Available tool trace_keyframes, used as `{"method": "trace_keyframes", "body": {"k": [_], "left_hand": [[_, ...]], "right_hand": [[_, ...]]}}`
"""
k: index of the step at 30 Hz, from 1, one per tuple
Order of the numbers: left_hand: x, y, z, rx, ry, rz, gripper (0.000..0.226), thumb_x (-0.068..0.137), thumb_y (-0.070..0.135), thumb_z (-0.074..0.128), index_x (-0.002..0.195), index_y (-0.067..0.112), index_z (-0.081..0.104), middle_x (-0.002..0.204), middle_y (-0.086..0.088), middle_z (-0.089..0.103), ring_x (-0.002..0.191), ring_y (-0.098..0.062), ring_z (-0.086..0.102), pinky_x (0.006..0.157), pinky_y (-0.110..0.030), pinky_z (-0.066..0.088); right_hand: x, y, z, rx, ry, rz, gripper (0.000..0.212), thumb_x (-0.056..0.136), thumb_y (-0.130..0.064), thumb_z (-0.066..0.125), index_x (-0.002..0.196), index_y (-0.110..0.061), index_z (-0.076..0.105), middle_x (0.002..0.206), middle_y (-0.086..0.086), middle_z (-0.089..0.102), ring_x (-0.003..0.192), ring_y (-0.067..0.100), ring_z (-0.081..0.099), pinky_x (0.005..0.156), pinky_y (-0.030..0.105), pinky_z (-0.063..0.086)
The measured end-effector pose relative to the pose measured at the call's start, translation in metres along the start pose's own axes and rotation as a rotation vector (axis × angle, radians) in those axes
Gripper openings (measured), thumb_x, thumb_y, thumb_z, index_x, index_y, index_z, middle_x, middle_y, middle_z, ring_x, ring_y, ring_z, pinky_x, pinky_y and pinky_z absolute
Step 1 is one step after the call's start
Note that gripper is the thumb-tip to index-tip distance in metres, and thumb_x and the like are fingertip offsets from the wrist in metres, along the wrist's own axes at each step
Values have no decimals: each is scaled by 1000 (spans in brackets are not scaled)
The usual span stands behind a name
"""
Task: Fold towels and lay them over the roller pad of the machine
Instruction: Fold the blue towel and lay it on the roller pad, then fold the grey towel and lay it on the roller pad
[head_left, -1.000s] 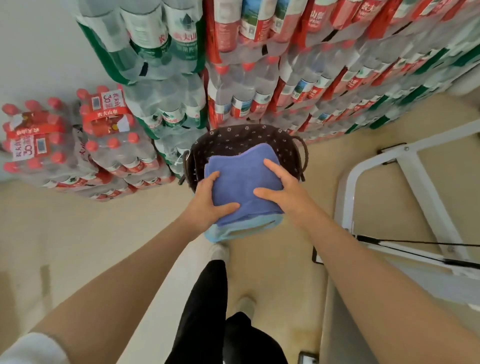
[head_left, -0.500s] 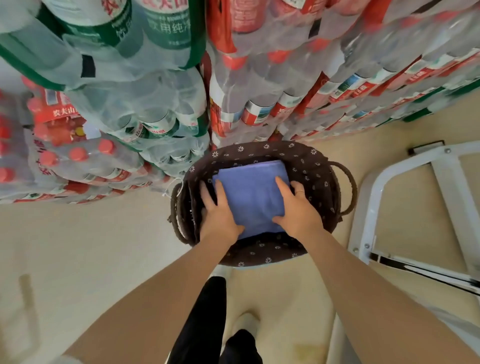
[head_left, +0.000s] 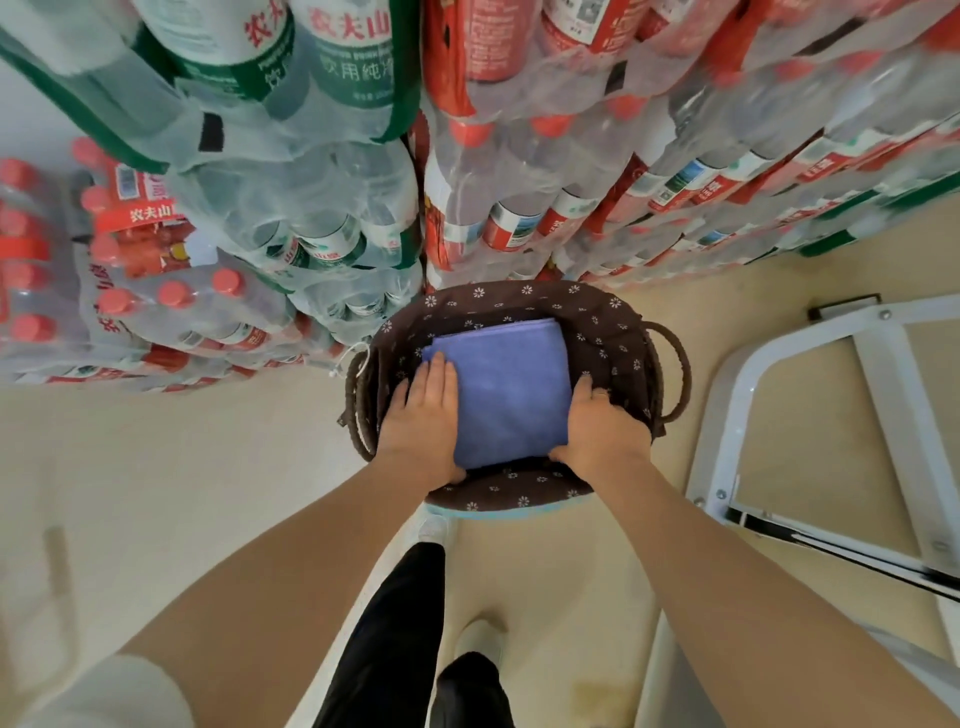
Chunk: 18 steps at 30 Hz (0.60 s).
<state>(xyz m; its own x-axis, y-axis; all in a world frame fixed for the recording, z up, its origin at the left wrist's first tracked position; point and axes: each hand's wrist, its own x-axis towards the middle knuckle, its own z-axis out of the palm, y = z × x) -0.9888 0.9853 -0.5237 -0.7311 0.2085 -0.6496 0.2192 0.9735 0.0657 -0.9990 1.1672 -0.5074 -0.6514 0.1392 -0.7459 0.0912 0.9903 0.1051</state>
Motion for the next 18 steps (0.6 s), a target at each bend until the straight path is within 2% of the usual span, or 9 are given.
{"method": "trace_keyframes", "body": {"k": [3,5,9,11,14,16,18], "left_hand": [[-30,4,-19,-114,100,77,100,82,40,61,148,5,-5,158,-11,1,146,-25,4,118,-35,7],[-58,7,-28,-165,142,122,83,88,31,54,149,8,3,157,-9,11,145,-24,10,118,-34,12],[-130,4,-30,-359,182,50,58,91,24,50,142,6,30,150,-11,28,138,-26,26,111,-37,27],[-179,-1,-22,-461,205,-29,50,92,24,49,139,7,37,147,-11,32,135,-28,31,109,-36,30],[-262,-11,-2,-641,216,-160,41,94,21,47,134,9,44,141,-11,40,128,-29,41,105,-34,33],[-316,-20,16,-712,190,-219,38,94,17,46,131,10,47,136,-10,46,121,-27,48,101,-33,37],[-368,-33,37,-759,173,-300,41,94,16,44,135,12,43,132,-7,53,116,-26,52,97,-32,39]], "right_hand": [[-36,2,-13,-16,117,-131,69,86,-38,60,139,-11,24,132,11,44,114,29,52,79,39,46],[-64,4,-23,6,114,-222,47,91,-32,54,129,-12,36,129,10,43,110,30,53,76,38,44],[-129,4,-35,68,224,-382,36,92,-23,51,125,-10,44,151,7,17,116,32,47,80,39,46],[-168,-2,-35,74,254,-430,34,92,-21,52,124,-10,46,154,8,11,119,33,46,82,39,46],[-226,-19,-31,79,212,-544,33,92,-19,51,123,-10,50,145,11,29,118,33,49,91,41,45],[-261,-39,-27,11,154,-659,27,92,-18,49,117,-9,55,128,13,51,109,32,54,90,42,46],[-295,-67,-18,-78,122,-749,20,93,-18,45,103,-9,60,114,16,63,100,30,57,87,42,47]]}}
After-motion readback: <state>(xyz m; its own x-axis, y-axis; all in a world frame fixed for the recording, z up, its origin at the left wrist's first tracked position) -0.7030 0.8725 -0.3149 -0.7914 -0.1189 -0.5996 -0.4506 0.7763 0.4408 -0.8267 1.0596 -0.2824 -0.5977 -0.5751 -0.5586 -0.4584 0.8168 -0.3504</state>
